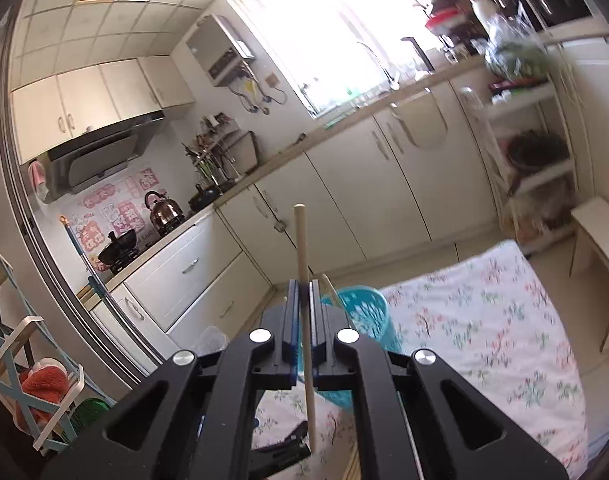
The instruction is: Organize utensils
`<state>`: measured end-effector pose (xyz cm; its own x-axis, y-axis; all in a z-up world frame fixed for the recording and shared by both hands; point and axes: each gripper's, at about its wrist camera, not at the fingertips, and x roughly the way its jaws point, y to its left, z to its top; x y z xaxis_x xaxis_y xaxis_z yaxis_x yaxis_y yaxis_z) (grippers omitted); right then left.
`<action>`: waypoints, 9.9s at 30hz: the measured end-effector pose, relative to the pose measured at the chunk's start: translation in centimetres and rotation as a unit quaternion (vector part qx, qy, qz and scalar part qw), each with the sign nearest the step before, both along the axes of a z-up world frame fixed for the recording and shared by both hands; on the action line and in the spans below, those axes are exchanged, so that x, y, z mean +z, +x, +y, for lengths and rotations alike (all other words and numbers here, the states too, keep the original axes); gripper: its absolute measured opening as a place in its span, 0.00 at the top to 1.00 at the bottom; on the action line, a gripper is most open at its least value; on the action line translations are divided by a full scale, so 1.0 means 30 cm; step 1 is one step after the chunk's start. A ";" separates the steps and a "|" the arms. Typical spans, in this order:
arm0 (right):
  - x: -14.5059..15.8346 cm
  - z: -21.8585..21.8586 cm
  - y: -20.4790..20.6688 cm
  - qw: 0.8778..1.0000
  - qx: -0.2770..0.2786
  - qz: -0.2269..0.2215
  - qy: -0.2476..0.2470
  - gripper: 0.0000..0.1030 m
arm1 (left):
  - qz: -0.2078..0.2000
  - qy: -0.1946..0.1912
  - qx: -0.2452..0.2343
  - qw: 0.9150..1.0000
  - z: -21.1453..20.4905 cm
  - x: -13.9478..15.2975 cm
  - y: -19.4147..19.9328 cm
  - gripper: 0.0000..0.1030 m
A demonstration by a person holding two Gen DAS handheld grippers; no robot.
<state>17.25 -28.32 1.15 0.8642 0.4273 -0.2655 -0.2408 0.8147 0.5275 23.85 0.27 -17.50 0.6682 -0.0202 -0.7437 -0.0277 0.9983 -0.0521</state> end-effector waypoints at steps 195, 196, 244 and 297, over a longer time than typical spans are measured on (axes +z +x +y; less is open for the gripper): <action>-0.559 0.185 -0.081 0.969 -0.008 0.178 -0.172 0.65 | 0.021 -0.045 0.019 0.999 0.039 -0.021 0.024 0.08; -0.570 0.201 -0.075 0.966 -0.001 0.185 -0.178 0.65 | 0.020 -0.045 0.019 0.999 0.039 -0.020 0.022 0.08; -0.663 0.293 -0.038 0.932 0.043 0.234 -0.272 0.90 | 0.025 -0.031 -0.035 0.999 -0.054 0.007 -0.033 0.08; -0.662 0.196 -0.034 0.946 0.047 0.245 -0.209 0.91 | 0.097 0.015 -0.153 0.983 -0.336 0.006 -0.007 0.95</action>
<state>16.23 -22.44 -18.70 0.5577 0.2649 -0.7866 -0.1329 0.9640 0.2304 23.63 -9.82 -17.32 0.4801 -0.1734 -0.8599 0.2673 0.9626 -0.0448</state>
